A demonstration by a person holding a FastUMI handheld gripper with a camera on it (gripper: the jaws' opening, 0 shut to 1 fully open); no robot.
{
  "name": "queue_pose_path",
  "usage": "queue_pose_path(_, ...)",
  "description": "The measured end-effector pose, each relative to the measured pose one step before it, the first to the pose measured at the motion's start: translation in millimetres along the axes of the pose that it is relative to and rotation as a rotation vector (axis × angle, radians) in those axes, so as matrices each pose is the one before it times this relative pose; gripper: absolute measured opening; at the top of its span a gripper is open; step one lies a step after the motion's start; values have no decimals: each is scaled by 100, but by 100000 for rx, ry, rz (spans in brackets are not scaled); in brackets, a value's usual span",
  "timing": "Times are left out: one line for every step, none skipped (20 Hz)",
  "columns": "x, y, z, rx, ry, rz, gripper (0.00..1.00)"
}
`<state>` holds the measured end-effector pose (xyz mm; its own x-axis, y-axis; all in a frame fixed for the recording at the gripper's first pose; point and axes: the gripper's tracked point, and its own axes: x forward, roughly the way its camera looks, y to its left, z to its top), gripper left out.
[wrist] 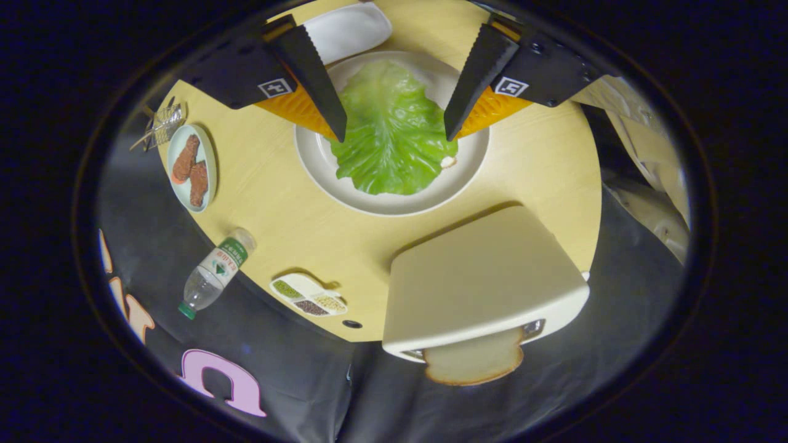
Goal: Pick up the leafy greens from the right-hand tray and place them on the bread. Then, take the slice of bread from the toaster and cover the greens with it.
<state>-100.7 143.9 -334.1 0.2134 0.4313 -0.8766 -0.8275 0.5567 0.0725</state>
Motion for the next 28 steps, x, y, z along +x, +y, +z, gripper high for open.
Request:
queue_pose_path(-453, 215, 818, 36, -1672, 170, 100)
queue_pose_path(-494, 219, 1007, -156, -1587, 250, 100)
queue_pose_path(-417, 468, 614, -278, -1629, 51, 100)
queue_pose_path(-473, 101, 945, -302, -1702, -250, 100)
queue_pose_path(-441, 108, 1039, -149, -1726, -268, 100)
queue_pose_path(-501, -146, 1375, 176, -1635, -42, 100)
queue_pose_path(-302, 222, 896, 439, -1548, 302, 100)
queue_pose_path(-283, 213, 759, 820, -985, 339, 100)
queue_pose_path(-276, 283, 681, 693, -820, 437, 100)
queue_pose_path(-194, 188, 711, 293, -879, 281, 100)
queue_pose_path(-152, 111, 502, -23, -732, 306, 100)
queue_pose_path(-108, 167, 620, -100, -359, 201, 100)
queue_pose_path(-73, 105, 383, -512, -244, 122, 100)
queue_pose_path(12, 124, 466, -271, -230, 203, 100)
queue_pose_path(57, 412, 328, 71, -240, 767, 100)
queue_pose_path(5, 326, 566, 109, -847, 462, 100)
queue_pose_path(-36, 289, 793, -538, -1984, 154, 100)
queue_pose_path(120, 272, 829, -420, -2023, 271, 100)
queue_pose_path(123, 262, 375, 442, -1136, 3, 100)
queue_pose_path(125, 311, 681, 1020, -1089, 325, 100)
queue_pose_path(175, 424, 623, 1344, -1157, 541, 100)
queue_pose_path(81, 380, 749, 1053, -1214, 655, 100)
queue_pose_path(117, 404, 741, 708, -1433, 939, 100)
queue_pose_path(263, 357, 656, 735, -1476, 734, 100)
queue_pose_path(169, 290, 582, 894, -861, 549, 100)
queue_pose_path(183, 365, 525, 1256, -373, 815, 100)
queue_pose_path(179, 444, 458, 1276, -363, 689, 100)
queue_pose_path(253, 228, 442, 1173, -105, 466, 100)
